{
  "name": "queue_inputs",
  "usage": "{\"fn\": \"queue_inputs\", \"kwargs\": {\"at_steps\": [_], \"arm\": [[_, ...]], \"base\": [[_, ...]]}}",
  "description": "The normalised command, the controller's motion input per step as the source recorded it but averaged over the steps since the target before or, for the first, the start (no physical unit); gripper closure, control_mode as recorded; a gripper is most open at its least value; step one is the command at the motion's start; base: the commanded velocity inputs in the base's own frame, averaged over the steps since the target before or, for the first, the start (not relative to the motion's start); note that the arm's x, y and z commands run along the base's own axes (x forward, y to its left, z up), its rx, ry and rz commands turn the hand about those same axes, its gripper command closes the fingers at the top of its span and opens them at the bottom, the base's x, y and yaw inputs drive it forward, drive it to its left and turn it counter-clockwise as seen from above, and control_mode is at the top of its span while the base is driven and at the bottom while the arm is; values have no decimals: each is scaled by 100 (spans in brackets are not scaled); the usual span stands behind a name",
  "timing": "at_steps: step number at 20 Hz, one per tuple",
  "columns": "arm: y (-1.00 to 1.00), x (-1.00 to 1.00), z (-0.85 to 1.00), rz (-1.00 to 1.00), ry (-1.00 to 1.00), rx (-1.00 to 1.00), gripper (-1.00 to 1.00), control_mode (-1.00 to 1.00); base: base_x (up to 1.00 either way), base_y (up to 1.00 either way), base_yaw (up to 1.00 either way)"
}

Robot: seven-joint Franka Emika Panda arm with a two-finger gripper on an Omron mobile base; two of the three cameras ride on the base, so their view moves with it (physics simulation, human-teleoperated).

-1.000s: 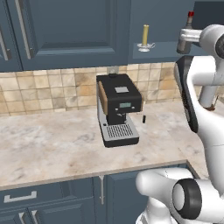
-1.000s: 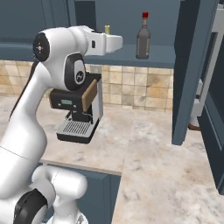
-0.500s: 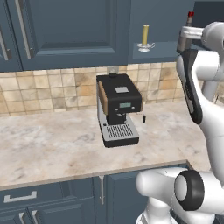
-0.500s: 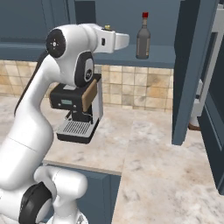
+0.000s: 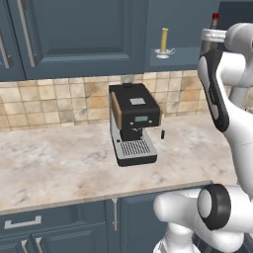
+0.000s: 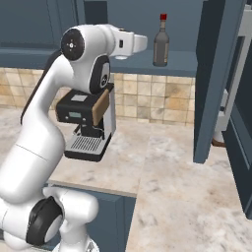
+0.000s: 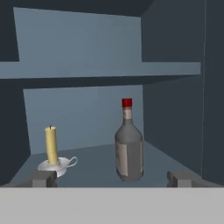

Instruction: Get the candle and the liquor from the cabinet and move them to the dining counter.

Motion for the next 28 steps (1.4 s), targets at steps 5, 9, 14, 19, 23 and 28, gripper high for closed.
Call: {"fn": "queue_inputs", "kwargs": {"at_steps": [5,9,14,19,23,28], "arm": [[-10,12,0,3,0,2,-100,-100],[-3,22,0,0,1,1,-100,-100],[1,10,0,0,0,0,-100,-100],[0,49,0,0,1,0,-100,-100],[0,58,5,0,6,0,-100,-100],[-8,46,1,0,2,0,-100,-100]], "base": [[0,0,0],[0,0,0],[0,0,0],[0,0,0],[0,0,0],[0,0,0]]}}
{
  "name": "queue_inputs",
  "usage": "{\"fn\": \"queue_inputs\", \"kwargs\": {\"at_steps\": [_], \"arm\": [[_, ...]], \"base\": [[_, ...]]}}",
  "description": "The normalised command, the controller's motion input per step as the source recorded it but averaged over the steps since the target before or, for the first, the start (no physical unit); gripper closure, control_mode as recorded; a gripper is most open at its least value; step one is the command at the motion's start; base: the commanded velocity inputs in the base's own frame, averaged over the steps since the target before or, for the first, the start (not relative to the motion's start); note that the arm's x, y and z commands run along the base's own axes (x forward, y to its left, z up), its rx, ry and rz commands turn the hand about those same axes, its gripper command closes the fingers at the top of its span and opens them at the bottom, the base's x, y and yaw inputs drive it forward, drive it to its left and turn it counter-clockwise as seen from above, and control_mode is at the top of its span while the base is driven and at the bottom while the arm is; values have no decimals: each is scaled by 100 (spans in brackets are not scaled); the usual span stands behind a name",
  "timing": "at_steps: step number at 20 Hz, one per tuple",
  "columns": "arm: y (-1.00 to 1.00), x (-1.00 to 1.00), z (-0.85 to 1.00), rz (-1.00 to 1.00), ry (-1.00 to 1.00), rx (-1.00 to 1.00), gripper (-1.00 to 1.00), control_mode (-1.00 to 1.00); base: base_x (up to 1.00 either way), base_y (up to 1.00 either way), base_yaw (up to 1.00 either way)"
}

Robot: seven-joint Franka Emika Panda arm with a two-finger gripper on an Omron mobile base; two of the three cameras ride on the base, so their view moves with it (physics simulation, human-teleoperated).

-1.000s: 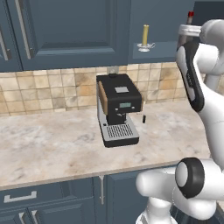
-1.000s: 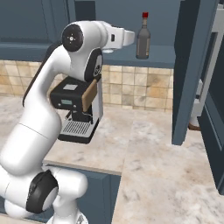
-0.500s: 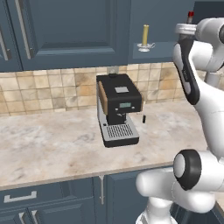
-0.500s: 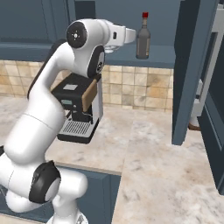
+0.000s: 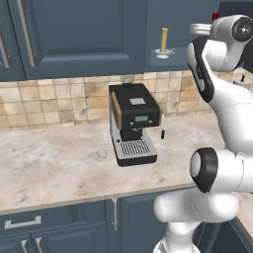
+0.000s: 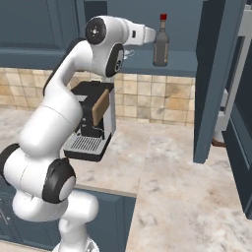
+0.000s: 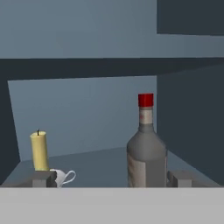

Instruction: Get the candle and the liquor from the cabinet and move them to the dining counter.

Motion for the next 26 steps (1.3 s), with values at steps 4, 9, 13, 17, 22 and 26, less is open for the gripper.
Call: {"fn": "queue_inputs", "kwargs": {"at_steps": [4,9,13,17,22,26], "arm": [[-47,13,0,1,-3,0,-100,-100],[-45,0,3,0,-1,0,-100,-100],[-30,8,2,0,0,0,-100,-100],[-12,19,0,0,0,-1,-100,-100],[-3,18,2,0,-6,-4,-100,-100],[0,20,12,2,-9,-4,-100,-100]], "base": [[0,0,0],[0,0,0],[0,0,0],[0,0,0],[0,0,0],[0,0,0]]}}
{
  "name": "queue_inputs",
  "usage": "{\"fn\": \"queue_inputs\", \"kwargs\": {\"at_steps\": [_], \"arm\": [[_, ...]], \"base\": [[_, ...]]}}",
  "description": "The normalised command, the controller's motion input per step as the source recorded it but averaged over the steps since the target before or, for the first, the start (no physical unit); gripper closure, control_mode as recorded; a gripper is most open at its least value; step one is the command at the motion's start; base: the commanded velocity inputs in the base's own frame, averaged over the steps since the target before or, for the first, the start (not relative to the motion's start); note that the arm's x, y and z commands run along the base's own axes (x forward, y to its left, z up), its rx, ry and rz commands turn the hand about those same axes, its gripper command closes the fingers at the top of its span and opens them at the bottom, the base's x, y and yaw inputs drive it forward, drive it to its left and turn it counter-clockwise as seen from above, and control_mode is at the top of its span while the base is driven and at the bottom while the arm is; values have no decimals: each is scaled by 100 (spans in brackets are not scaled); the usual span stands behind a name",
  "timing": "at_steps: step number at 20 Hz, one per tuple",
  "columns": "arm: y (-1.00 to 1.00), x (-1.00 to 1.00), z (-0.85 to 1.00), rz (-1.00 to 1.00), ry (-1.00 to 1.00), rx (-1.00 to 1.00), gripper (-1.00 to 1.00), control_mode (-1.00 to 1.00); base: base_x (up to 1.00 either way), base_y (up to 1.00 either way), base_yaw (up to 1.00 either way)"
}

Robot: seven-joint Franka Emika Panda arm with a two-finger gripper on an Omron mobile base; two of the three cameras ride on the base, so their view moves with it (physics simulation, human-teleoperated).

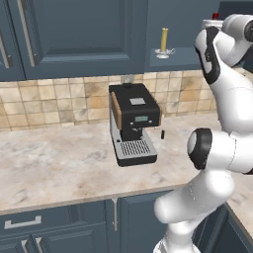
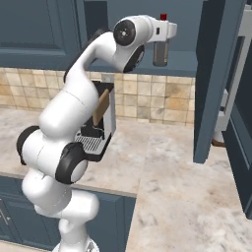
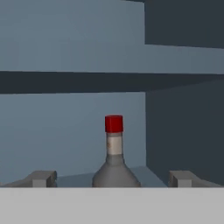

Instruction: Get the candle and the liquor from the cabinet and move them to the dining counter.

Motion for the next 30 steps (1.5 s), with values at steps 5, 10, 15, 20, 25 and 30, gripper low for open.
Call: {"fn": "queue_inputs", "kwargs": {"at_steps": [5,10,15,20,25,30], "arm": [[-1,19,9,3,-6,-4,-100,-100],[-2,14,0,1,-2,-2,-100,-100],[-13,17,0,0,0,0,-100,-100],[-7,23,0,0,0,0,-100,-100],[0,31,0,0,0,0,-100,-100],[0,21,0,1,0,0,-100,-100]], "base": [[0,0,0],[0,0,0],[0,0,0],[0,0,0],[0,0,0],[0,0,0]]}}
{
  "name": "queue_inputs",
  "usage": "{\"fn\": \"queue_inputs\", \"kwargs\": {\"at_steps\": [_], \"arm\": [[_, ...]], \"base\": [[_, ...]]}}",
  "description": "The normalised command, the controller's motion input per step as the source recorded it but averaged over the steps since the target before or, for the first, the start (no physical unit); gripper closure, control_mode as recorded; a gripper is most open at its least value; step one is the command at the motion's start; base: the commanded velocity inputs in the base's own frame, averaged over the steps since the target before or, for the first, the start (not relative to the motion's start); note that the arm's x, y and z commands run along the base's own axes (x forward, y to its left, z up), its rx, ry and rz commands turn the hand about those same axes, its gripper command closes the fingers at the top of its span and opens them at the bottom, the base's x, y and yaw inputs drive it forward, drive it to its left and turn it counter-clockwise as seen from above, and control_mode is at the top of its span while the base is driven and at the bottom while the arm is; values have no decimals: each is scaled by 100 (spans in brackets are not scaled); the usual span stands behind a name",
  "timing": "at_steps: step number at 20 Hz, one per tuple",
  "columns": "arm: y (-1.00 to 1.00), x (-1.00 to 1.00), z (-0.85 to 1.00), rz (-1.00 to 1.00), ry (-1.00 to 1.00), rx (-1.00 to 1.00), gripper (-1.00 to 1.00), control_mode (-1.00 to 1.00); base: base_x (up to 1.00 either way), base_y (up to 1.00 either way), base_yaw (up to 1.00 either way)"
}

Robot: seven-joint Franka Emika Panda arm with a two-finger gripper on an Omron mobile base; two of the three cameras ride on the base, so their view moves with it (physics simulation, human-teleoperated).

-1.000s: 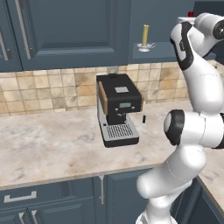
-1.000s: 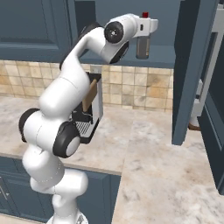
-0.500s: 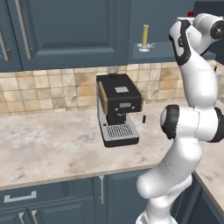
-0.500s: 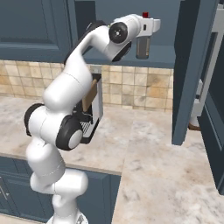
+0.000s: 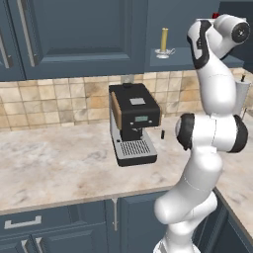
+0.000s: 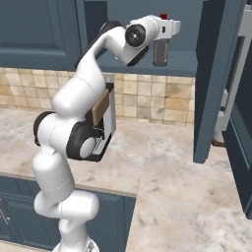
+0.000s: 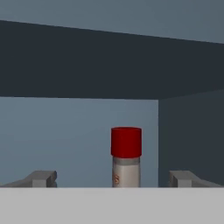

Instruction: Get the candle and the liquor from the cabinet and move them to the dining counter.

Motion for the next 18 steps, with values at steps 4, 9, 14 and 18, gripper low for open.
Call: {"fn": "queue_inputs", "kwargs": {"at_steps": [4,9,14,18], "arm": [[-6,14,-2,2,0,1,-100,-100],[-13,3,-2,2,0,2,-100,-100],[-10,3,-1,2,0,1,-100,-100],[-9,3,-3,2,0,1,-100,-100]], "base": [[0,0,0],[0,0,0],[0,0,0],[0,0,0]]}}
